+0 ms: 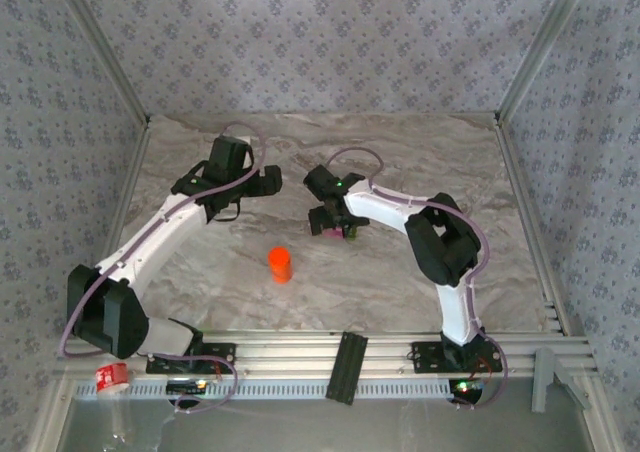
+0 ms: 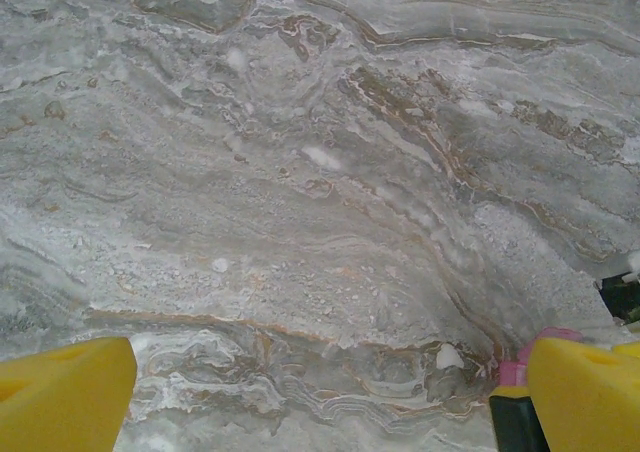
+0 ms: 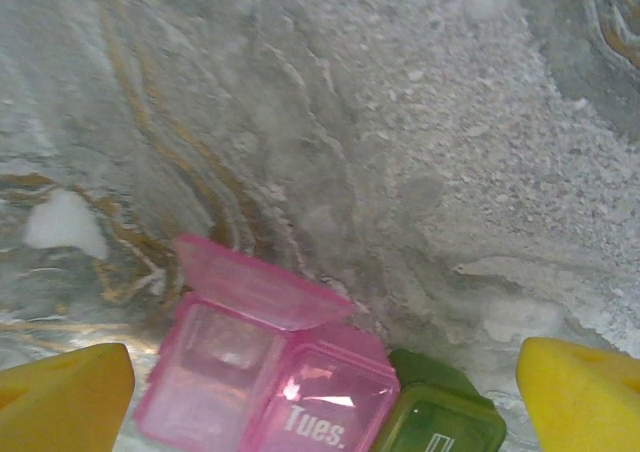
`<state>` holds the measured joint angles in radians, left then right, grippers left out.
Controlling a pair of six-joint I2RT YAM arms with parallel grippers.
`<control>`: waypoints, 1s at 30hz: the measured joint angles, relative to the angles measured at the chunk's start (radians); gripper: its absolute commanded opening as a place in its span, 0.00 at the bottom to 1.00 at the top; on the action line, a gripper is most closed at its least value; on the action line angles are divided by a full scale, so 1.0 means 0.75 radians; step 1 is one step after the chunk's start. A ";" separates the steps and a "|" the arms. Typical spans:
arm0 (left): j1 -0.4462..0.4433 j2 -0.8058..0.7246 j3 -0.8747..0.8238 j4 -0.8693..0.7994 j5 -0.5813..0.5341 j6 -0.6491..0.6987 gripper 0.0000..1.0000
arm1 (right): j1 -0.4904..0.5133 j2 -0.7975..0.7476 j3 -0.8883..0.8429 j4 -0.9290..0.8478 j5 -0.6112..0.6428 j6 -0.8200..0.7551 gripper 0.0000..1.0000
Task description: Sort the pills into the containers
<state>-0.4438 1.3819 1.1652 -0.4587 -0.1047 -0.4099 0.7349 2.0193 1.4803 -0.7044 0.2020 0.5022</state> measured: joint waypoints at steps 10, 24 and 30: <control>0.001 0.000 -0.012 0.010 0.010 -0.015 1.00 | -0.001 0.006 -0.003 -0.019 0.033 0.004 1.00; 0.001 0.000 -0.012 0.021 0.019 -0.029 1.00 | -0.003 -0.024 -0.094 -0.004 0.040 0.004 1.00; 0.001 0.000 -0.012 0.026 0.020 -0.030 1.00 | -0.015 -0.025 -0.094 -0.002 0.039 0.004 1.00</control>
<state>-0.4431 1.3819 1.1564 -0.4393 -0.0898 -0.4320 0.7235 2.0006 1.4097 -0.7055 0.2310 0.5053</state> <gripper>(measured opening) 0.997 0.999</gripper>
